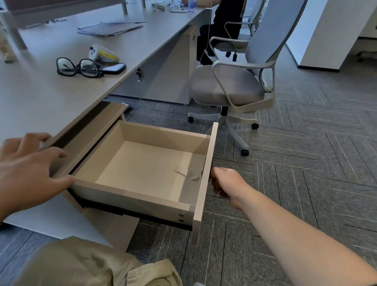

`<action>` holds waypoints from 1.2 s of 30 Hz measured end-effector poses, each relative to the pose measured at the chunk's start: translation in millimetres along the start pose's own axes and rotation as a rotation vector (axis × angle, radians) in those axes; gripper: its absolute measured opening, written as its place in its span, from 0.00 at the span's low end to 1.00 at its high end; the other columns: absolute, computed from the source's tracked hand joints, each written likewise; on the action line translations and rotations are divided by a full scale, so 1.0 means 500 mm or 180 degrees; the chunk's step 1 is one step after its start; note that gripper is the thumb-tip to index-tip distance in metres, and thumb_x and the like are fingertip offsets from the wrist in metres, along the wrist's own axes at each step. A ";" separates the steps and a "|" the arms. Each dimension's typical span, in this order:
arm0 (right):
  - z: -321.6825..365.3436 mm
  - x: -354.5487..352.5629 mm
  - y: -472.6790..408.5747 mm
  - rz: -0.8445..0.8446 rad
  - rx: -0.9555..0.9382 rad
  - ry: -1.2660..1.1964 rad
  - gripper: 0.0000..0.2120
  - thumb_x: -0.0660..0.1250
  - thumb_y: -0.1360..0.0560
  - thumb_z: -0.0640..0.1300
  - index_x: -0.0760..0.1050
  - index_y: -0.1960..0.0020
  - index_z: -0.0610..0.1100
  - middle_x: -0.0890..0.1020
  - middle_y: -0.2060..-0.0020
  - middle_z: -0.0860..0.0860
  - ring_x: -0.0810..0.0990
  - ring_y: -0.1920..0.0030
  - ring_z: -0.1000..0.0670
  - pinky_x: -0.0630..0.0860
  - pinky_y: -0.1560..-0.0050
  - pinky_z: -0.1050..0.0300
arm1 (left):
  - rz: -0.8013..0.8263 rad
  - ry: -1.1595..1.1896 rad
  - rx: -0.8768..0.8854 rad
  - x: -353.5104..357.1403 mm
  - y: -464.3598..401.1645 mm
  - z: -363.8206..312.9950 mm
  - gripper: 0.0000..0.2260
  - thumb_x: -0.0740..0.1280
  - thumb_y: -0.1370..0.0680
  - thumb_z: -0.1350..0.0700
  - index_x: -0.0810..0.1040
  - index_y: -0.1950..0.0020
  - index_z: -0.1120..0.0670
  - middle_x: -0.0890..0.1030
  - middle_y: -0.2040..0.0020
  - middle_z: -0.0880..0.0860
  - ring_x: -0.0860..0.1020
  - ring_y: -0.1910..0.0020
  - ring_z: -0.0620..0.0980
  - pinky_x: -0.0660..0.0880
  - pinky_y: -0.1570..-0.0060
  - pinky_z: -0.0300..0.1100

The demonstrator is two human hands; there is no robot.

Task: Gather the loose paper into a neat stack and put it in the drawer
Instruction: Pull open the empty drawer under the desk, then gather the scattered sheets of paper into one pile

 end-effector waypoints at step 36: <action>0.442 0.969 0.446 0.2247 -0.2649 0.1442 0.08 0.65 0.32 0.50 0.75 0.65 0.46 0.75 0.74 0.51 0.75 0.69 0.48 0.72 0.62 0.52 | -0.0681 0.0536 -0.1866 -0.205 0.561 0.466 0.30 0.63 0.19 0.38 0.63 0.19 0.45 0.61 0.17 0.46 0.62 0.20 0.52 0.57 0.22 0.48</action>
Point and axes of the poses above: each hand's wrist, its own y-axis away from the middle knuckle, its own x-axis out of the palm, z = x × y, the point moved 1 cm from there along -y, towards the middle knuckle
